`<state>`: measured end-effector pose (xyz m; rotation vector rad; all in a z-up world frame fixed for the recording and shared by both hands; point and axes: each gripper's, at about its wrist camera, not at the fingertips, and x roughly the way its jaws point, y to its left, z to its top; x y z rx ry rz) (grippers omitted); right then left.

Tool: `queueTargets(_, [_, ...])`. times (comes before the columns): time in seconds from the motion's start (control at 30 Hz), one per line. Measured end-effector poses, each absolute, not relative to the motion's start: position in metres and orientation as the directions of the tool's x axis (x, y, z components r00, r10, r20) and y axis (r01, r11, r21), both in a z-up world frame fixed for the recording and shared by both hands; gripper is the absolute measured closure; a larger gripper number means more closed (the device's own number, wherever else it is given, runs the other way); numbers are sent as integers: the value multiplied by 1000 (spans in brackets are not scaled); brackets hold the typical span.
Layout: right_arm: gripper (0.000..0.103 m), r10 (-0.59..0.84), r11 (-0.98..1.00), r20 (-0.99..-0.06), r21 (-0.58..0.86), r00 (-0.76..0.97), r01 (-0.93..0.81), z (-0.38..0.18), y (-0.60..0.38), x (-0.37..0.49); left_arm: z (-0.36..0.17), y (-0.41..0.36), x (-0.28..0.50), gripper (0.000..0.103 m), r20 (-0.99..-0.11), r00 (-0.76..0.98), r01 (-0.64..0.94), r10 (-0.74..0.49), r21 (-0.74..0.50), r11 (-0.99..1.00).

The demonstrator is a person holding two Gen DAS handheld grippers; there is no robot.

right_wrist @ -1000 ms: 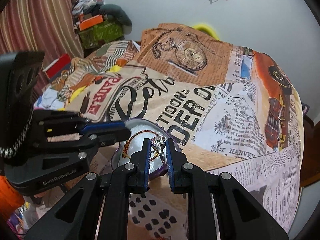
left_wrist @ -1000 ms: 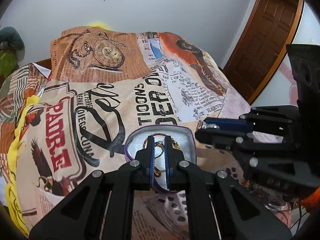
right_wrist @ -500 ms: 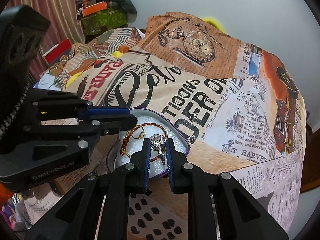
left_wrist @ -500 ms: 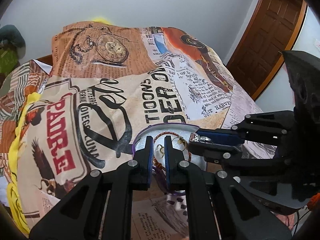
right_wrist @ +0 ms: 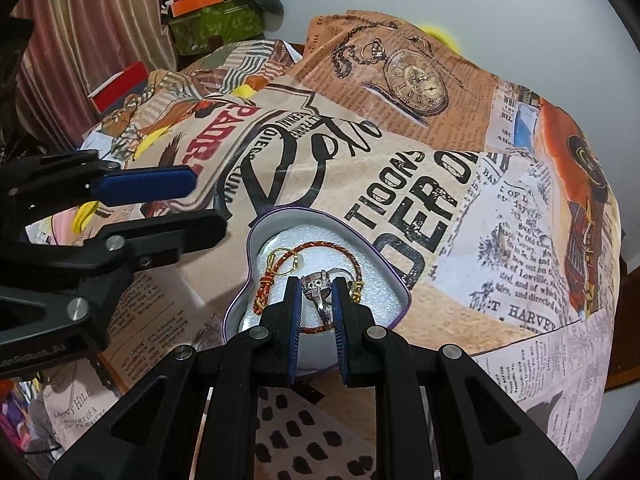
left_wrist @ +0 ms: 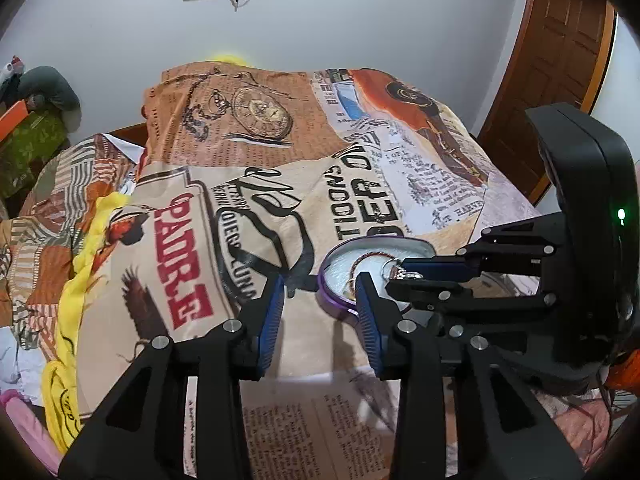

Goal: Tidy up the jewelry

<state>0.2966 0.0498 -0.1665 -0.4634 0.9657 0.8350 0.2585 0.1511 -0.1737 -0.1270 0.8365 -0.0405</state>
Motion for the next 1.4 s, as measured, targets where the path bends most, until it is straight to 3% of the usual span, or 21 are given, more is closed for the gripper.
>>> queueTargets(0.53, [87,369,604,-866,-52,337,-795,-159,55,287,-178,158,240,62,-747,662,-60,-69,-145,988])
queueTargets(0.93, [86,407,634,-822,-59,397,-771,-121,29,268,-148,140,218,62,-719,692,-36,-66,-126,991])
queueTargets(1.1, [86,418,656,-804,-54,422,-753,-106,9,258,-132,125,206,56,-699,712,-13,-67,-109,994])
queueTargets(1.4, [86,415,709,-763,-70,496,-702,-86,-34,240,-116,94,188,55,-688,720,34,-93,-99,995])
